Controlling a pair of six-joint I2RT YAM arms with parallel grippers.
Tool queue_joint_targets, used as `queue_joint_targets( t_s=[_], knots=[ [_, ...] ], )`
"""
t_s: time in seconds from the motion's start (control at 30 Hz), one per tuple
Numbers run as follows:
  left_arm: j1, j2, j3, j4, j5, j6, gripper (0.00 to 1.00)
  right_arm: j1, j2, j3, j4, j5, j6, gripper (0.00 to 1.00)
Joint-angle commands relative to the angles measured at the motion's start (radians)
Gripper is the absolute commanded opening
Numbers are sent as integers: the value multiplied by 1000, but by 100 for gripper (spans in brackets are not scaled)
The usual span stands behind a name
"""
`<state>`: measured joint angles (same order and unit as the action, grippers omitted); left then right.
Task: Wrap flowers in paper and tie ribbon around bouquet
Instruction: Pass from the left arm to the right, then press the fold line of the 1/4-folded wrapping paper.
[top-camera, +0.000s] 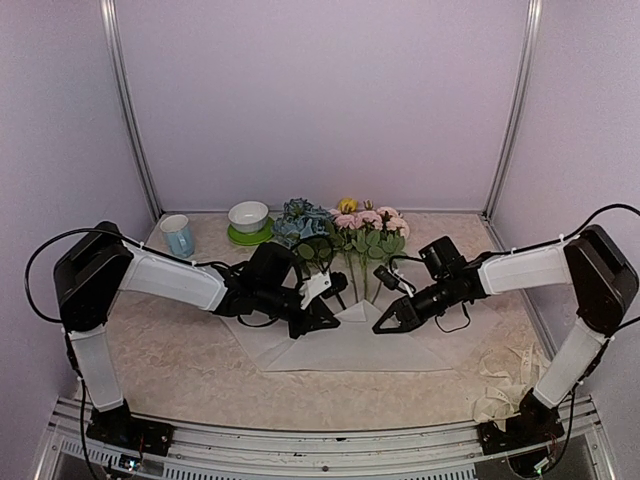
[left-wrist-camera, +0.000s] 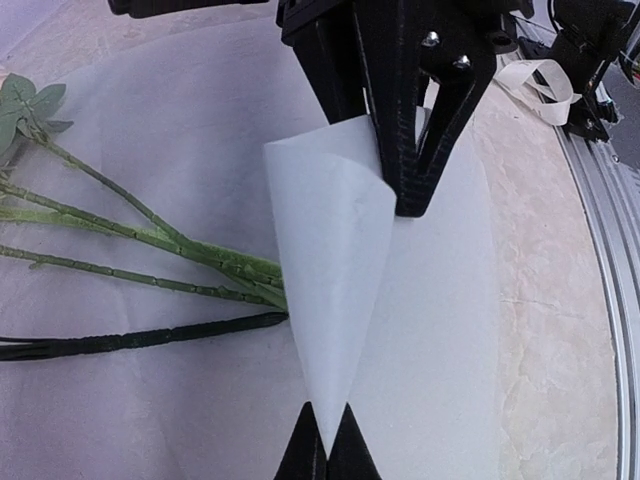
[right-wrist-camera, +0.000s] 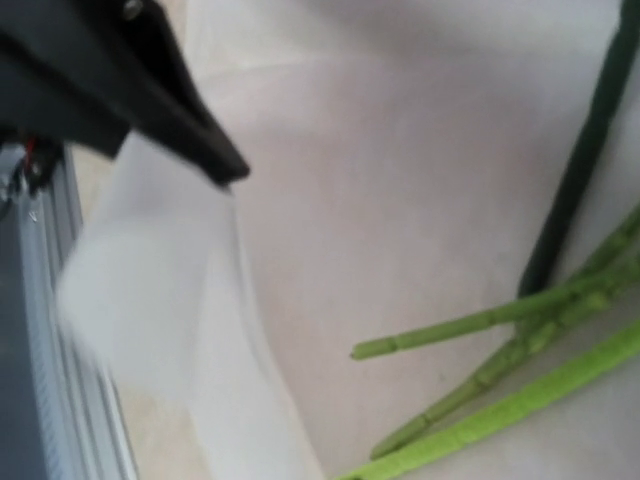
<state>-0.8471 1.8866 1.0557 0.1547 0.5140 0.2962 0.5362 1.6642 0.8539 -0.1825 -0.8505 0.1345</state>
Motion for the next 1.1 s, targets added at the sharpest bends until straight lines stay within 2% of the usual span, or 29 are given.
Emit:
queue_joint_targets(
  t_s=[0.0,0.03,0.1,0.17,0.2,0.27,0.33,0.4,0.53,0.67,0.87,1.07],
  knots=[
    [18,11,29,3,-31,-14,3,-11,15,-6,20,-39,-1,0],
    [20,9,29,8,-38,-26,11,-15,20,-4,21,-33,2,0],
    [25,-9,17,27,-54,-50,36,-24,37,4,27,-29,11,0],
    [29,-64,-28,94,-63,-80,56,-30,58,15,34,-29,18,0],
    [30,-89,-61,144,-65,-87,62,-32,67,23,35,-27,20,0],
    [30,-180,-145,243,-78,-95,66,-34,87,42,35,-19,20,0],
    [17,-238,-194,285,-117,-97,66,-38,107,63,29,-13,21,0],
    [-27,-260,-191,243,-170,-80,64,-44,119,73,22,0,22,0],
    [-103,-210,-166,130,-185,-29,49,-48,134,86,23,3,27,0],
    [-100,-101,-119,54,-227,-46,33,-48,153,103,17,15,31,0],
    [-114,-69,-110,-73,-257,-14,32,-51,163,119,-4,33,22,0],
    [-98,-92,-191,-137,-290,-140,29,-62,170,121,-20,49,13,0]
  ],
)
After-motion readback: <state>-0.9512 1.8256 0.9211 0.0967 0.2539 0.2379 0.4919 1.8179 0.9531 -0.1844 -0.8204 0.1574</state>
